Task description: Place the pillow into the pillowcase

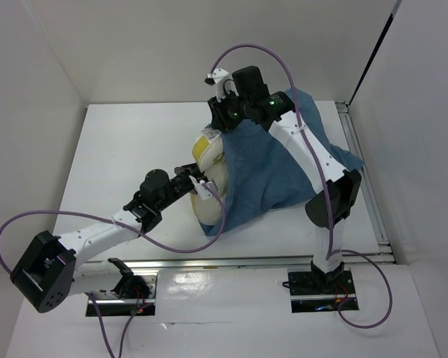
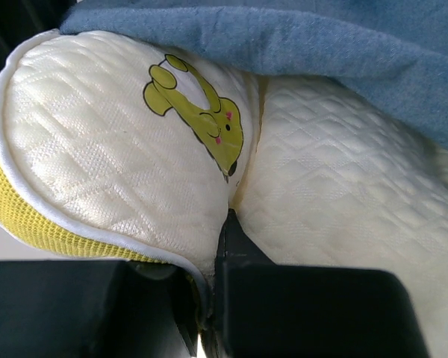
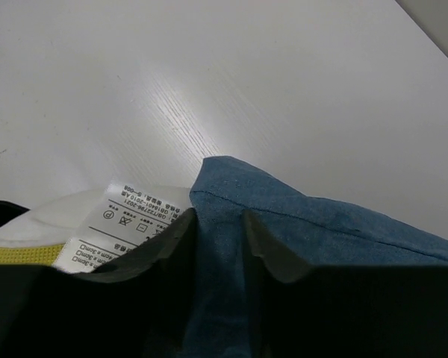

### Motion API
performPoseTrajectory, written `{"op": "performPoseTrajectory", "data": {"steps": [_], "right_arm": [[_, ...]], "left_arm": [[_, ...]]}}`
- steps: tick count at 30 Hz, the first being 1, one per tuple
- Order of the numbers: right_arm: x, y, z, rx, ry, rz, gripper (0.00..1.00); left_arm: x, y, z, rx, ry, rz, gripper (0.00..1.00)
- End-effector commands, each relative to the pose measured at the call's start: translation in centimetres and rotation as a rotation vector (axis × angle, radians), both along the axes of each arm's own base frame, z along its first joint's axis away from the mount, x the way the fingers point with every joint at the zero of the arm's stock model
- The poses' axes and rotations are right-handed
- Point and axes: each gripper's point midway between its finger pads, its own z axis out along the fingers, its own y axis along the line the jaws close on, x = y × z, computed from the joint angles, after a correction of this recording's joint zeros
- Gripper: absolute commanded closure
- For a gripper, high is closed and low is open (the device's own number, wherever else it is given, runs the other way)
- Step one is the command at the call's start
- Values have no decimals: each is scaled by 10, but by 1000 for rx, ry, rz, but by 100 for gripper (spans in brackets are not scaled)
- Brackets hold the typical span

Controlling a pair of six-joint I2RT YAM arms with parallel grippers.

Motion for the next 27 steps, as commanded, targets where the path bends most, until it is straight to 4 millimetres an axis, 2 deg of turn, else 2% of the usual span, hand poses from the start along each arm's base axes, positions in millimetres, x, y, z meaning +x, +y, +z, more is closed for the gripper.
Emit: {"op": "performPoseTrajectory", "data": {"steps": [1, 2, 5, 6, 9, 12, 14, 17, 21, 22, 27], "right_arm": [[0, -9, -23, -76, 35, -15, 68], [1, -8, -27, -81, 42, -14, 80], [-1, -5, -23, -66, 36, 11, 98], [-2, -2, -18, -51, 32, 26, 100], [-8, 6, -6, -4, 36, 66, 100], [-19, 25, 21, 61, 4, 113, 100], [-36, 47, 34, 112, 6, 184, 100], [-56, 67, 59, 174, -19, 251, 100], [-90, 93, 69, 211, 1, 346, 100], [-96, 95, 73, 216, -5, 358, 100], [-126, 108, 80, 243, 27, 419, 100]], "left_arm": [[-5, -1, 64, -56, -200, -24, 100], [-5, -1, 64, -56, -200, -24, 100], [-5, -1, 64, -56, -200, -24, 100], [-5, -1, 64, -56, -200, -24, 100], [-3, -2, 62, -55, -199, -24, 100], [-3, -7, 58, -53, -195, -33, 100], [-2, -8, 55, -48, -187, -33, 100], [1, -9, 58, -47, -201, -33, 100], [5, -11, 54, -37, -206, -23, 100], [6, -11, 60, -48, -221, -22, 100], [13, -12, 59, -51, -224, -4, 100]]}}
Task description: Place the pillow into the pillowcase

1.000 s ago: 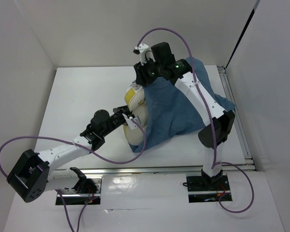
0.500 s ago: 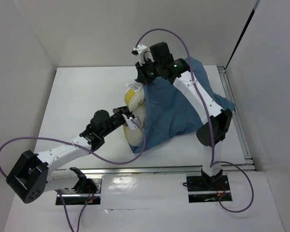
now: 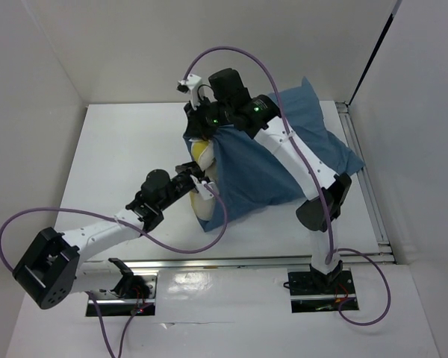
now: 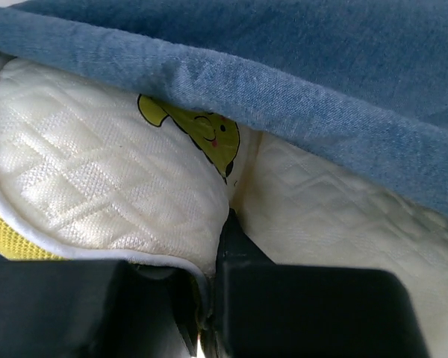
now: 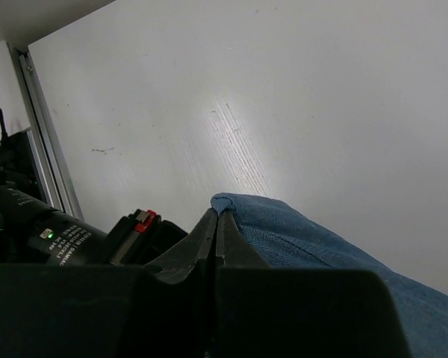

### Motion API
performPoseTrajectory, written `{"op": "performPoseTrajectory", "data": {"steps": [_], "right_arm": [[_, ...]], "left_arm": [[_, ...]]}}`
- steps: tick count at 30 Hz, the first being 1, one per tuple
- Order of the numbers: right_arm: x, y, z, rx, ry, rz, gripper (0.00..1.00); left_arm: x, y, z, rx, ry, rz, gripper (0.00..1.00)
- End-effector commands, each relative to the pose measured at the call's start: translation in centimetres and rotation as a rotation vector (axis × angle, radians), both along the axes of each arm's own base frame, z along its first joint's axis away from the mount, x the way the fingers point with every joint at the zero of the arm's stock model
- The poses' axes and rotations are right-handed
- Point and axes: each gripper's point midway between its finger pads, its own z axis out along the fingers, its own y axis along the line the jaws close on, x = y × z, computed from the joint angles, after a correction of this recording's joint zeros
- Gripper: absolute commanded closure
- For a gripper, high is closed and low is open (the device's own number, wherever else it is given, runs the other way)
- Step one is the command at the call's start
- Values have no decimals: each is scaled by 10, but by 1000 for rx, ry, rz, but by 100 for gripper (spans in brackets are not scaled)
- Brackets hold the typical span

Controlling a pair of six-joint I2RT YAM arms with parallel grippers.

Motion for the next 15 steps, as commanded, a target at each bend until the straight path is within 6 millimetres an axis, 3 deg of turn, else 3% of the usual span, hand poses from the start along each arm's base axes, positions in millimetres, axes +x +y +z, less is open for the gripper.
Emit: {"op": "performPoseTrajectory", "data": {"steps": [1, 2, 4, 6, 15], "right_arm": [[-57, 27, 46, 139, 38, 160, 100], [-64, 31, 58, 160, 16, 177, 100], [-68, 38, 58, 163, 25, 187, 100], [-80, 44, 75, 191, -5, 216, 100], [-87, 43, 102, 255, -55, 182, 100]], "left_arm": [[9, -10, 54, -61, -182, -10, 100], [13, -10, 58, -59, -196, 3, 100], [17, -10, 60, -59, -211, 16, 100], [23, -12, 58, -62, -213, 26, 100], [49, -12, 62, -155, -197, 123, 100]]}}
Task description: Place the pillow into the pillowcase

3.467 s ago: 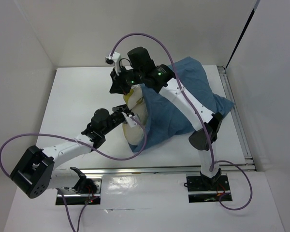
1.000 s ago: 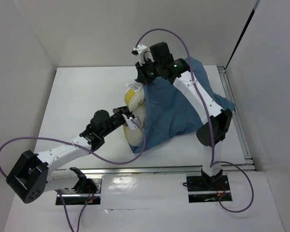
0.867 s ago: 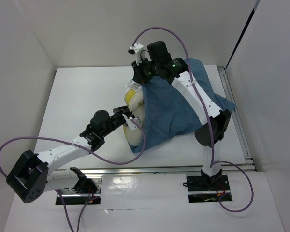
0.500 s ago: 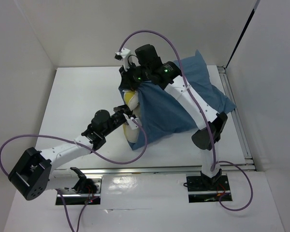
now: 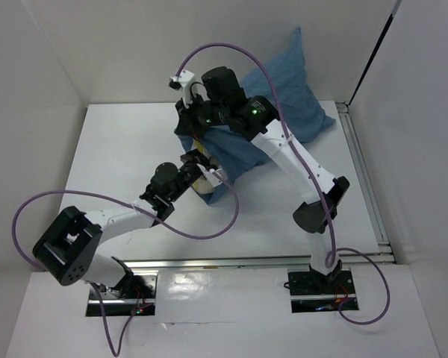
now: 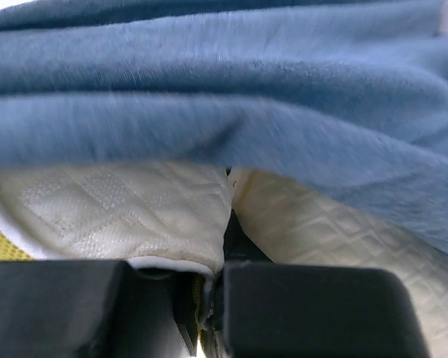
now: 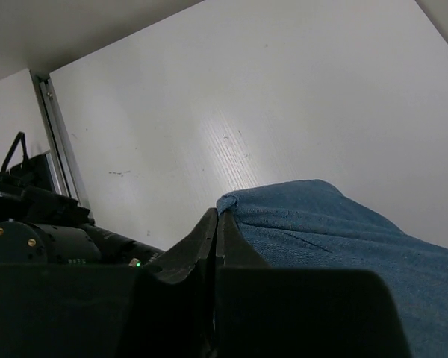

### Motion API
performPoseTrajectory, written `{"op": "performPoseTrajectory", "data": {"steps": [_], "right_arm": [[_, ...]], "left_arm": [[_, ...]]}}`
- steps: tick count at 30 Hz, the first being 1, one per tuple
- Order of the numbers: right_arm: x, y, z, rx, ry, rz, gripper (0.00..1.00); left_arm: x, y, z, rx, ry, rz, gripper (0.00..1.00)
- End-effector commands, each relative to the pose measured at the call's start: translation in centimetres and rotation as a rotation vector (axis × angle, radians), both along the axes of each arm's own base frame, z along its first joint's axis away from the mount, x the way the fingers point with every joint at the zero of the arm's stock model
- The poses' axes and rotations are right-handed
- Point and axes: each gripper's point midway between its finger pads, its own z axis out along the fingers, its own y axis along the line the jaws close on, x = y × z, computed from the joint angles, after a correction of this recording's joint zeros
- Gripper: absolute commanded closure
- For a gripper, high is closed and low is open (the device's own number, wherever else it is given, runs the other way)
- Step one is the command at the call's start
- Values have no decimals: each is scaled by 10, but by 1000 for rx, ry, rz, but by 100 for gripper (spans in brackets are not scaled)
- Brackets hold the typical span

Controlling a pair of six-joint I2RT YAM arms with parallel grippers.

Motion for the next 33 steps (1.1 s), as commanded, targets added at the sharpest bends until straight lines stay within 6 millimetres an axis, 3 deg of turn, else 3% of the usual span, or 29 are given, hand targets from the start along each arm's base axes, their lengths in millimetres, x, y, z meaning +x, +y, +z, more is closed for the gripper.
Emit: {"op": "performPoseTrajectory", "data": {"steps": [1, 2, 5, 8, 9, 10, 11, 12, 14, 15, 19, 21, 23, 24, 28, 33], "right_arm": [[-71, 27, 67, 199, -13, 191, 100], [-73, 25, 72, 209, -23, 192, 100], [-79, 28, 73, 211, -20, 211, 100], [-71, 26, 65, 197, -30, 163, 100], [-65, 21, 68, 202, -42, 140, 100], [-59, 21, 64, 193, -57, 116, 100], [-51, 16, 69, 205, -77, 88, 100], [-39, 13, 62, 190, -83, 61, 100], [-15, 1, 59, 184, -99, -12, 100], [-9, -3, 65, 201, -117, -25, 100], [31, -19, 51, 204, -122, -130, 100], [47, -30, 53, 218, -131, -174, 100], [60, -35, 47, 219, -127, -210, 100], [70, -43, 51, 228, -144, -238, 100], [95, -50, 43, 237, -163, -281, 100], [117, -56, 44, 253, -194, -326, 100]], "left_arm": [[15, -7, 46, -139, -89, 30, 100], [22, -8, 53, -163, -81, 46, 100], [32, -9, 48, -210, -25, 77, 100], [38, -7, 47, -248, 4, 109, 99], [37, -9, 43, -253, 28, 116, 95], [39, -8, 41, -287, 66, 130, 75], [39, -5, 44, -316, 94, 150, 63], [42, -1, 52, -353, 119, 183, 55], [36, 3, 37, -384, 284, 219, 50], [34, 2, 43, -417, 326, 220, 49], [-10, -5, 32, -487, 576, 122, 46], [-38, -5, 44, -569, 654, 55, 35], [-60, -9, 43, -610, 734, -4, 33], [-71, -2, 55, -638, 733, -13, 32], [-95, 15, 54, -671, 809, 21, 31], [-105, 31, 48, -655, 872, 77, 31]]}}
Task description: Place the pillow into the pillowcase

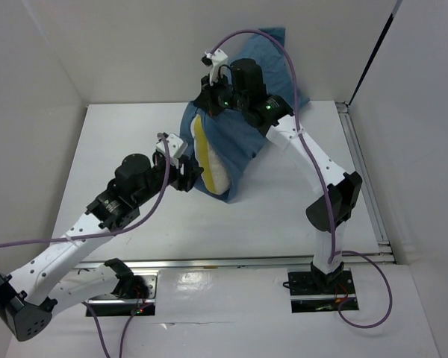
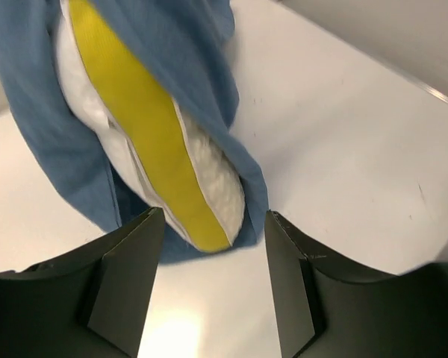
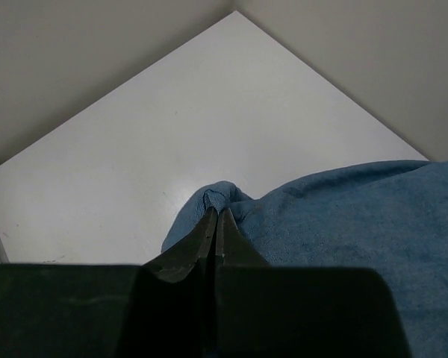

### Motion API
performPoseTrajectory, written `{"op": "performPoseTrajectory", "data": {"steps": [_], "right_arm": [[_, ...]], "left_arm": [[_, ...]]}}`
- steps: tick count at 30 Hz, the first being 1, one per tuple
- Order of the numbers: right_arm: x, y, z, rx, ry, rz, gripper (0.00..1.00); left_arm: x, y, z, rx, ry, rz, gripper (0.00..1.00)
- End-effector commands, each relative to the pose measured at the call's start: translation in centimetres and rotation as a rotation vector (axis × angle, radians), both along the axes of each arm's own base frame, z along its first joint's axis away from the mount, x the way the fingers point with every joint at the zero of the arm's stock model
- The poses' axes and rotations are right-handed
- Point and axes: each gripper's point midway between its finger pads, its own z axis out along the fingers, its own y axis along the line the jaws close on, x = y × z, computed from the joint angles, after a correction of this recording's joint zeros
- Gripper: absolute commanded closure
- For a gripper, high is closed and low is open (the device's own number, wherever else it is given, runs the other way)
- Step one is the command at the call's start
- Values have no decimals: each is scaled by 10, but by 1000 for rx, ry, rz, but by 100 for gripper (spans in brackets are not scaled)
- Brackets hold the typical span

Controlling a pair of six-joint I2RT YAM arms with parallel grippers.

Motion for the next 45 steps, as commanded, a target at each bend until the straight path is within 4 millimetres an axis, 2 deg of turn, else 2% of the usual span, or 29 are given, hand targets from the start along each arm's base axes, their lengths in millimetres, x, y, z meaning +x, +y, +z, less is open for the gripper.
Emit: {"op": "performPoseTrajectory", "data": {"steps": [1, 3, 4, 6, 7, 9, 10, 11, 13, 14, 15, 17, 18, 20, 23, 26, 29, 31, 32, 33, 35, 39, 41, 43, 44, 45], "right_arm": [[24, -11, 37, 77, -125, -70, 100], [29, -12, 45, 94, -156, -93, 100], [33, -15, 52, 111, -180, -103, 100], [36, -15, 59, 133, -195, -115, 100], [36, -15, 64, 145, -211, -115, 100], [36, -15, 73, 163, -234, -115, 100], [36, -15, 73, 163, -234, -115, 100], [40, -13, 69, 162, -233, -115, 100], [43, -12, 71, 167, -242, -124, 100], [43, -12, 71, 168, -242, -124, 100], [45, -13, 73, 173, -251, -133, 100], [45, -13, 73, 173, -251, -133, 100], [47, -11, 68, 168, -244, -133, 100], [47, -12, 68, 162, -251, -132, 100], [53, -18, 70, 165, -259, -152, 100], [55, -18, 69, 165, -261, -161, 100], [57, -19, 79, 189, -293, -171, 100], [61, -18, 80, 200, -308, -182, 100], [64, -17, 74, 193, -300, -182, 100], [64, -18, 81, 205, -315, -191, 100], [67, -16, 79, 203, -313, -191, 100], [70, -16, 80, 208, -320, -200, 100], [74, -16, 85, 216, -350, -209, 100], [79, -13, 83, 217, -351, -209, 100], [89, -16, 75, 202, -351, -228, 100], [91, -15, 84, 210, -379, -229, 100]], "left_arm": [[-2, 15, -17, -8, 140, 44, 31], [3, 26, -12, -59, 158, 100, 38], [9, 37, -12, -74, 174, 142, 47], [16, 44, -15, -88, 224, 182, 49], [20, 48, -36, -89, 315, 218, 44], [24, 49, -48, -128, 421, 241, 35], [26, 50, -69, -117, 507, 247, 31], [28, 51, -74, -146, 562, 228, 23], [32, 49, -86, -192, 654, 214, 19], [40, 56, -100, -211, 712, 238, 17], [40, 48, -97, -263, 748, 184, 16], [48, 53, -109, -316, 814, 191, 17], [50, 45, -116, -338, 858, 135, 17], [53, 41, -127, -345, 900, 122, 23], [62, 41, -131, -357, 911, 126, 31], [61, 38, -140, -387, 958, 132, 36], [48, 34, -159, -425, 1041, 125, 36], [46, 30, -166, -455, 1070, 116, 36], [43, 31, -176, -452, 1087, 122, 33], [45, 30, -180, -458, 1101, 129, 33], [47, 30, -188, -455, 1119, 135, 31], [61, 34, -208, -430, 1132, 192, 31], [73, 32, -213, -429, 1136, 193, 31], [80, 29, -216, -440, 1151, 191, 31], [84, 28, -218, -439, 1155, 193, 31], [90, 27, -216, -450, 1155, 195, 31]]}}
